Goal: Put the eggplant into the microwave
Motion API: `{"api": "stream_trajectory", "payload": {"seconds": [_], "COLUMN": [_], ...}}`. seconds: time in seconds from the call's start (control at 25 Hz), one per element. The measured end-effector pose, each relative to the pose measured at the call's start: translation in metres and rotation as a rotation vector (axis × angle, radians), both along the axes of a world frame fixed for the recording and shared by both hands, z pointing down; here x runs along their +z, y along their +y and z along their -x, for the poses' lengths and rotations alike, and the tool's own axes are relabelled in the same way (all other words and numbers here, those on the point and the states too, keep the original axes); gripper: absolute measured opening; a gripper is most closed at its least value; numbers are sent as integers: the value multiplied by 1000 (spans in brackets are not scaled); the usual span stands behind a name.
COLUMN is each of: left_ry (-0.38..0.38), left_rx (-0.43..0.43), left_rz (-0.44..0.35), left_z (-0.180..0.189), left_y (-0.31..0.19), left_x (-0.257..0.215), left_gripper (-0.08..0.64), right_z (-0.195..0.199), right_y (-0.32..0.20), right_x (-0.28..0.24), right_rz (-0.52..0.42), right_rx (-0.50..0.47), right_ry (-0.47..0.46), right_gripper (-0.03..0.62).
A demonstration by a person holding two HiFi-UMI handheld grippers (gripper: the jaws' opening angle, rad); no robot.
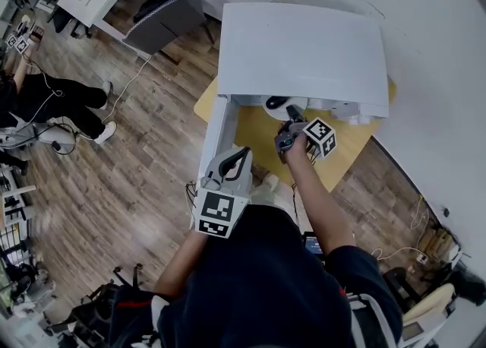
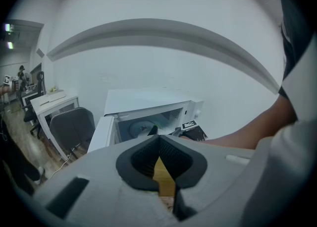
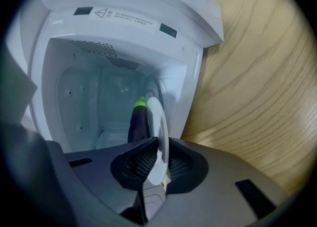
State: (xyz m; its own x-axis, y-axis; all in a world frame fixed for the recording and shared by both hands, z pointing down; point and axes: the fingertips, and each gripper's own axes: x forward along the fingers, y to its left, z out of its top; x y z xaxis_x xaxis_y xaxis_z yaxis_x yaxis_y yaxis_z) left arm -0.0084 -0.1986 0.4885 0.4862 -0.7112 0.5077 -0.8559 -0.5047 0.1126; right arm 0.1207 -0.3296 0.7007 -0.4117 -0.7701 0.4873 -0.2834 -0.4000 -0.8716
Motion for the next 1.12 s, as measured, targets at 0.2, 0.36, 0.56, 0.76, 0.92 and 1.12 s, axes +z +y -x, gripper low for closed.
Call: {"api": "stream_trajectory", "payload": {"seconds": [0.2, 0.36, 0.56, 0.76, 0.92, 1.12], "left_ry": [-3, -4, 2, 1, 3, 5], "left_rx": [5, 15, 22, 27, 32, 37], "left_rz": [-2, -1, -2, -11, -13, -19], "left_z": [-1, -2, -2, -2, -2, -3], "left_y": [0, 0, -1, -1, 2, 2], "left_x": [1, 2, 1, 0, 0, -1], "left_gripper": [14, 14, 14, 14, 14, 14], "right_z": [-1, -3, -2, -10, -12, -11], "right_y": [-2, 0, 2, 13, 24, 35], "right_x": [3, 3, -4, -8, -11, -14], "right_rz": [-1, -9, -29, -39, -46, -44], "right_rx": [11, 28, 29, 39, 42, 39], "right_ry": [6, -6, -28, -24, -26, -33], "right_gripper": [29, 80, 122, 126, 122, 100]}}
